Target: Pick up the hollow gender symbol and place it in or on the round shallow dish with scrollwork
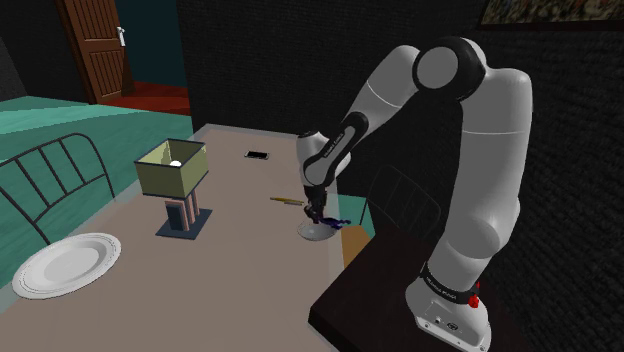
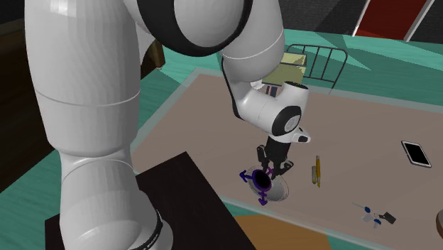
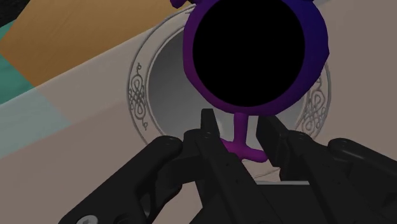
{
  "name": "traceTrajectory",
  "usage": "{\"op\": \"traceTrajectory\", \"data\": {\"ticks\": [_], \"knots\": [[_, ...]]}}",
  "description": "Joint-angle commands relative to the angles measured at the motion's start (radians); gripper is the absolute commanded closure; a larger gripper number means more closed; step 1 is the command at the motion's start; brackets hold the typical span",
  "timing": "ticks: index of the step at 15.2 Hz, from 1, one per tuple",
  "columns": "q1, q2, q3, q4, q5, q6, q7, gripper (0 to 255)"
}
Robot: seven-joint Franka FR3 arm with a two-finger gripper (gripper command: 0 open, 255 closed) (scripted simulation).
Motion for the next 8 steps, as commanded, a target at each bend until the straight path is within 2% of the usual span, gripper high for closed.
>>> {"op": "traceTrajectory", "data": {"ticks": [1,5,8], "knots": [[0.002,0.028,-0.004,0.005,-0.008,0.023,0.007,255],[0.007,0.088,-0.013,0.017,-0.024,0.07,0.023,255],[0.007,0.088,-0.013,0.017,-0.024,0.07,0.023,255]]}}
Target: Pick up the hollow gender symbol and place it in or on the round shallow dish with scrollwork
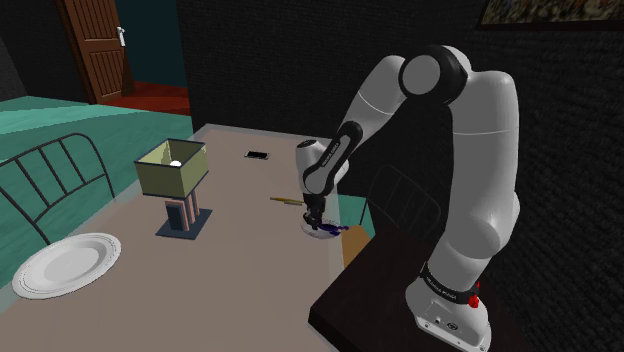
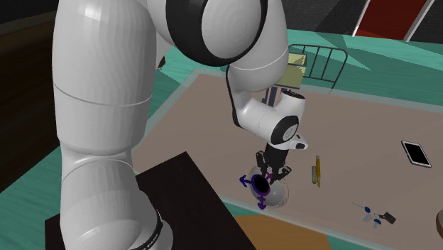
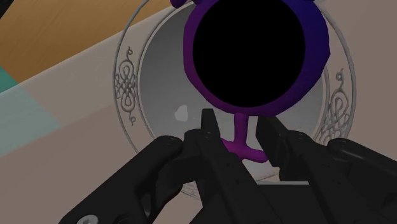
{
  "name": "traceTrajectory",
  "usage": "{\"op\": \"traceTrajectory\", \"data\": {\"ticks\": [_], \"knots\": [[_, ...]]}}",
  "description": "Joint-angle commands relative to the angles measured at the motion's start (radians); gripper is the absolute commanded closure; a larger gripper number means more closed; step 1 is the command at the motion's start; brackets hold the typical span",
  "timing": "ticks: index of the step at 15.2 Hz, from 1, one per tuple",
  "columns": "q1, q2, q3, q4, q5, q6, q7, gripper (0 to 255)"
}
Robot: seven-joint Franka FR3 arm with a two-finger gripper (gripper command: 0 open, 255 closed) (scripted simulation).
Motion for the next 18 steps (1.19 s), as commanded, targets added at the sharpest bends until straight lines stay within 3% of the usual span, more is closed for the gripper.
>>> {"op": "traceTrajectory", "data": {"ticks": [1,5,6,11,15,18], "knots": [[0.0,0.002,0.0,0.0,-0.001,0.002,0.0,255],[0.0,0.002,0.0,0.0,-0.001,0.002,0.0,255],[0.0,0.002,0.0,0.0,-0.001,0.002,0.0,0],[0.0,0.002,0.0,0.0,-0.001,0.002,0.0,0],[-0.003,-0.103,0.024,0.016,0.037,-0.118,-0.025,0],[-0.003,-0.103,0.023,0.016,0.038,-0.118,-0.025,0]]}}
